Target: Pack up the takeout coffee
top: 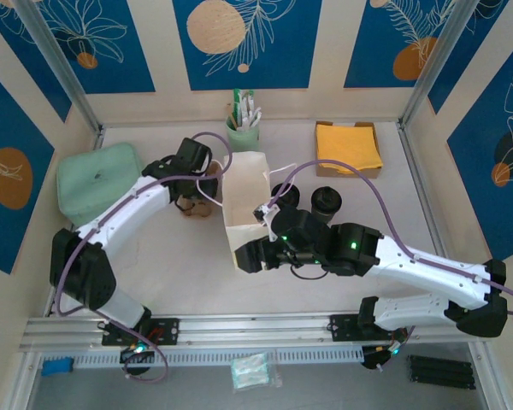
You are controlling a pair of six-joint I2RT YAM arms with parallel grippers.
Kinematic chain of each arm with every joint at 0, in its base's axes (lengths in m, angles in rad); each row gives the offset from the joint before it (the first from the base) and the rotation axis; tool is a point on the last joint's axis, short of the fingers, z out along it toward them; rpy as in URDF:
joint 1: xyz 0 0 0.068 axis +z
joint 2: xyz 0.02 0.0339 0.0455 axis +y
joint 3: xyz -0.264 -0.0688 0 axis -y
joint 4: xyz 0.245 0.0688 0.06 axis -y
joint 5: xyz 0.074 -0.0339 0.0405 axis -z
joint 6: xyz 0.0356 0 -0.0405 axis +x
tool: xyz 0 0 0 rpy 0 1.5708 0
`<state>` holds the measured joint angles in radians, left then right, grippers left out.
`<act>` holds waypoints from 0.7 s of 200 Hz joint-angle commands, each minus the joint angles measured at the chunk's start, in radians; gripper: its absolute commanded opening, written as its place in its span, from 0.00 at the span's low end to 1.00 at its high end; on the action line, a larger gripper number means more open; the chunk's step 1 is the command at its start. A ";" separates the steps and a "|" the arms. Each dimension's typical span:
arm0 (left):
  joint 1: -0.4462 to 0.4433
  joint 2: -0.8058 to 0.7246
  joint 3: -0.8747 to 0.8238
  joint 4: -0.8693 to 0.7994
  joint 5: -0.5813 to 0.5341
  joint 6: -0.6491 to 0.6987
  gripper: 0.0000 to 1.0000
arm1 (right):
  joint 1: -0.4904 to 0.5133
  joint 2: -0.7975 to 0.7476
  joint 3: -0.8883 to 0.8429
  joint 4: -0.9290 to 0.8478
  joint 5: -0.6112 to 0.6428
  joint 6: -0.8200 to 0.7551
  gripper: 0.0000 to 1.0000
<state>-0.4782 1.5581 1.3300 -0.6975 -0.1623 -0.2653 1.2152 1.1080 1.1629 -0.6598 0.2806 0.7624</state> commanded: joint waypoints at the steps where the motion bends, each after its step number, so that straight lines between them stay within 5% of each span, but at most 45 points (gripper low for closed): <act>1: 0.022 0.043 0.039 -0.028 -0.023 -0.005 0.49 | -0.002 -0.031 0.004 -0.012 0.014 -0.008 0.75; 140: 0.047 0.146 0.077 -0.025 -0.026 -0.008 0.49 | 0.001 -0.057 -0.006 -0.022 0.029 -0.005 0.75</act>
<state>-0.4423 1.6905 1.3811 -0.7029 -0.1696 -0.2649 1.2152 1.0733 1.1625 -0.6735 0.2886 0.7624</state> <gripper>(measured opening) 0.492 0.752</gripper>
